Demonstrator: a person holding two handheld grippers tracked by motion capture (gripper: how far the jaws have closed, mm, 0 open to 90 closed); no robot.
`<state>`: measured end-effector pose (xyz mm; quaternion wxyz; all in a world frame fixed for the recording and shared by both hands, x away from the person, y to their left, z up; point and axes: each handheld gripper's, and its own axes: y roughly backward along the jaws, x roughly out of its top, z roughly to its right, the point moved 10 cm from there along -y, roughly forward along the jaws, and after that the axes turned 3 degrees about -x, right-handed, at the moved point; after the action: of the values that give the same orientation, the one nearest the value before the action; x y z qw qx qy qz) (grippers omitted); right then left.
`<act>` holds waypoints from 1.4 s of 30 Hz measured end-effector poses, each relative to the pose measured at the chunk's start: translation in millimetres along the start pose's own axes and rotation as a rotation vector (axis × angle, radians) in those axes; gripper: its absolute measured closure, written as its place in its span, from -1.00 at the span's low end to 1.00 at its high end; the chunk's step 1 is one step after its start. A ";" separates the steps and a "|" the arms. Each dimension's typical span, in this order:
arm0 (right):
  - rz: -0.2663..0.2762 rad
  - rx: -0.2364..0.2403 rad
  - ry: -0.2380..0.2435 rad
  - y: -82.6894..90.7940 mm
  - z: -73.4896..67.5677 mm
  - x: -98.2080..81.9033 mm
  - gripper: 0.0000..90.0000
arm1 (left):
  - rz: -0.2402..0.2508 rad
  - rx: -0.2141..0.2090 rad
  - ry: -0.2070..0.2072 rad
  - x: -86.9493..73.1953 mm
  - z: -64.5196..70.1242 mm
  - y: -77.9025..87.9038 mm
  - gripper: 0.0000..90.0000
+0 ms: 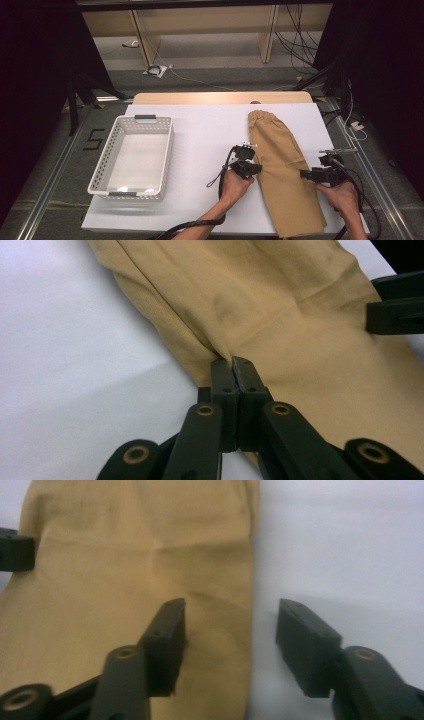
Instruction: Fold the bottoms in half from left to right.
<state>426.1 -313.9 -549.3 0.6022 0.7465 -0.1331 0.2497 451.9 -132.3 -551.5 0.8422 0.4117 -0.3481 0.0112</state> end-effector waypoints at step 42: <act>0.089 0.054 0.023 -10.5 -43.0 41.2 0.04 | -0.023 -0.026 0.010 -13.9 -38.2 34.8 0.98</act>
<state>456.8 -265.6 -529.7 0.5715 0.7529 -0.1526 0.2884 452.8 -78.8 -551.9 0.8492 0.4048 -0.3390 -0.0009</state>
